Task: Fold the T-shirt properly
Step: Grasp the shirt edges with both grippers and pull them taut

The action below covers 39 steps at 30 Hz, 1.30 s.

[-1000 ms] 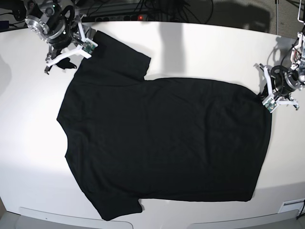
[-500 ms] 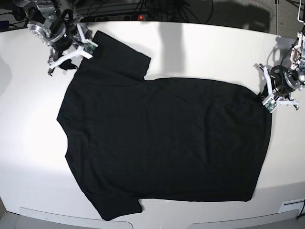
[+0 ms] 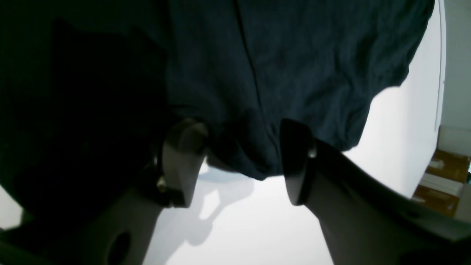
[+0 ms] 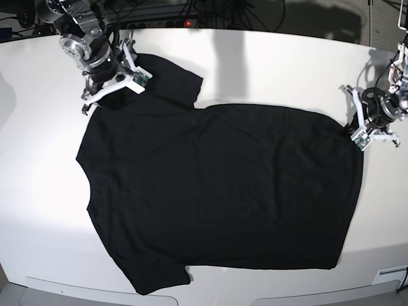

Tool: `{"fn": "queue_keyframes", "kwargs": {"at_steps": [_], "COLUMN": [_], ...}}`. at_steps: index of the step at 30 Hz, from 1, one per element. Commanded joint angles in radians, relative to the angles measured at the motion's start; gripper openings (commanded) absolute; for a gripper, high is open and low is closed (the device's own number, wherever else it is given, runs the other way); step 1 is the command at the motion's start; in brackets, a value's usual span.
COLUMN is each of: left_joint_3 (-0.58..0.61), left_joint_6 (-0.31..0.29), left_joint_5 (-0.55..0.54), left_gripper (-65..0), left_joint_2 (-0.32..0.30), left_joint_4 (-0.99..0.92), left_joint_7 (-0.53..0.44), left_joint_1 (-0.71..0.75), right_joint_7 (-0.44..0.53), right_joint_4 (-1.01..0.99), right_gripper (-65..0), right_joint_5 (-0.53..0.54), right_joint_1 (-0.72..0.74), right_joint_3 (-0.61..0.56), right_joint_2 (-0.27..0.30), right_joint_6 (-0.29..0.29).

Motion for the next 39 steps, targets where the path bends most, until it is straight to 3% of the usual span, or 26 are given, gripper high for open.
{"fn": "queue_keyframes", "kwargs": {"at_steps": [1, 4, 6, 12, 14, 19, 23, 33, 39], "left_joint_3": [0.002, 0.002, 0.002, 0.002, 0.002, -0.001, -0.011, -0.224, -0.442], "left_joint_6": [-0.012, -0.012, -0.012, -0.012, -0.012, -0.013, -0.012, -0.008, -0.01], "left_joint_5": [0.005, 0.005, 0.004, -0.085, -0.144, -0.347, -0.435, -0.47, -0.477], "left_gripper": [-65.0, -65.0, -65.0, -65.0, -65.0, -65.0, -65.0, -65.0, -65.0], "left_joint_2": [-0.012, -0.012, -0.012, -0.013, -0.013, -0.044, -0.095, -0.092, -0.013], "left_joint_4": [0.002, 0.002, 0.002, 0.002, 0.002, 0.012, 0.067, 0.259, 0.352], "left_joint_7": [0.027, 0.027, 0.027, 0.028, 0.037, 0.091, 0.095, 0.124, 0.123], "left_joint_1": [0.0, 0.0, 0.0, 0.0, 0.0, 0.015, 0.077, 0.333, 0.497], "right_joint_7": [0.003, -0.016, -0.026, -0.025, -0.026, -0.026, -0.025, 0.009, 0.01], "right_joint_4": [0.003, 0.003, 0.003, 0.003, 0.01, 0.079, 0.175, 0.36, 0.407], "right_gripper": [-36.1, -54.5, -64.6, -65.0, -65.0, -65.0, -65.0, -65.0, -65.0], "right_joint_5": [0.023, 0.055, 0.084, 0.083, 0.082, 0.083, 0.084, 0.083, 0.068], "right_joint_1": [-0.004, -0.003, -0.003, 0.002, 0.001, -0.068, -0.174, -0.478, -0.631], "right_joint_3": [-0.003, -0.003, -0.003, -0.003, -0.003, 0.03, 0.104, 0.235, 0.279], "right_joint_2": [0.004, 0.002, 0.002, 0.002, 0.002, 0.005, 0.005, 0.004, 0.004], "right_joint_6": [0.017, 0.003, -0.059, -0.235, -0.27, -0.275, -0.275, -0.275, -0.329]}}
